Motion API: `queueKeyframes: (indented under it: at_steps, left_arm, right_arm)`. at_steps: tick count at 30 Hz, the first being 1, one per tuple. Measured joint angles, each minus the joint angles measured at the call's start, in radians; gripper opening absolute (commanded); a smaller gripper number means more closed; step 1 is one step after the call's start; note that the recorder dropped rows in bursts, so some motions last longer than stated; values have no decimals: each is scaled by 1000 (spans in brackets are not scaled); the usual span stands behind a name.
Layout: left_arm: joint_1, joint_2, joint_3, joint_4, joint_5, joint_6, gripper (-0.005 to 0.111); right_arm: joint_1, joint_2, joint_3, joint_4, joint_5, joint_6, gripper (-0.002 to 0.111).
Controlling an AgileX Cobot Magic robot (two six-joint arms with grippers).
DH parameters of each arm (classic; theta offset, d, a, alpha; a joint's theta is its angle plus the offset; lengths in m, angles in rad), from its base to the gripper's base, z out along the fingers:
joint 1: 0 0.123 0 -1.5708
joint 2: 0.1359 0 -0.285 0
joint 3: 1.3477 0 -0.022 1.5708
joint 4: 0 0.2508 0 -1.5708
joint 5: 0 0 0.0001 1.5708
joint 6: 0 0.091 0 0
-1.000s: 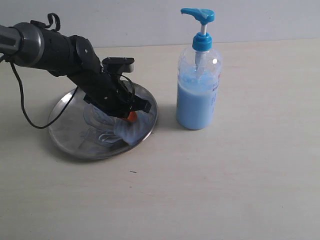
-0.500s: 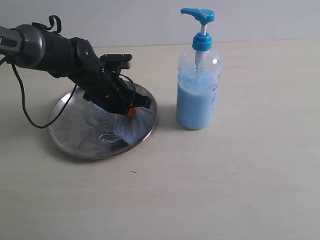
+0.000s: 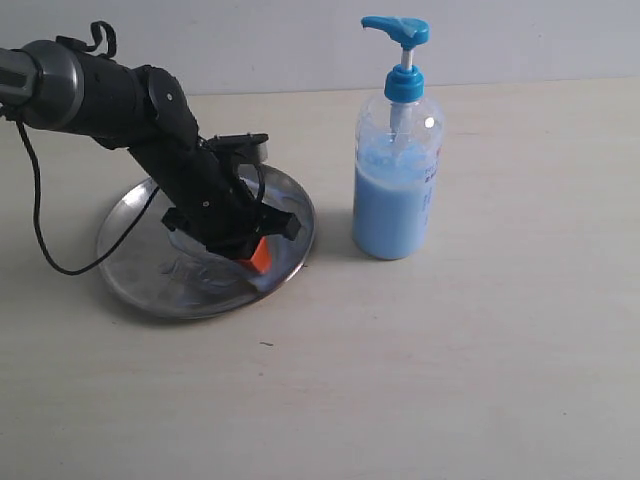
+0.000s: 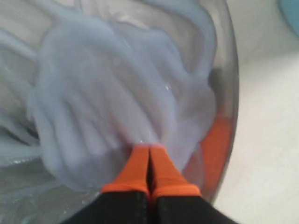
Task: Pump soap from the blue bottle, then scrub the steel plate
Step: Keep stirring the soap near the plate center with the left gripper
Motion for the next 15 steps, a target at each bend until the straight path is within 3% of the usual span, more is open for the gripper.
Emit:
queueKeyframes:
  at_steps: [6, 15]
  left_arm:
    - [0, 0, 0, -3, 61, 0, 0]
    - [0, -2, 0, 3, 19, -2, 0]
  right_arm:
    - [0, 0, 0, 0, 0, 0, 0]
    - [0, 0, 0, 0, 0, 0, 0]
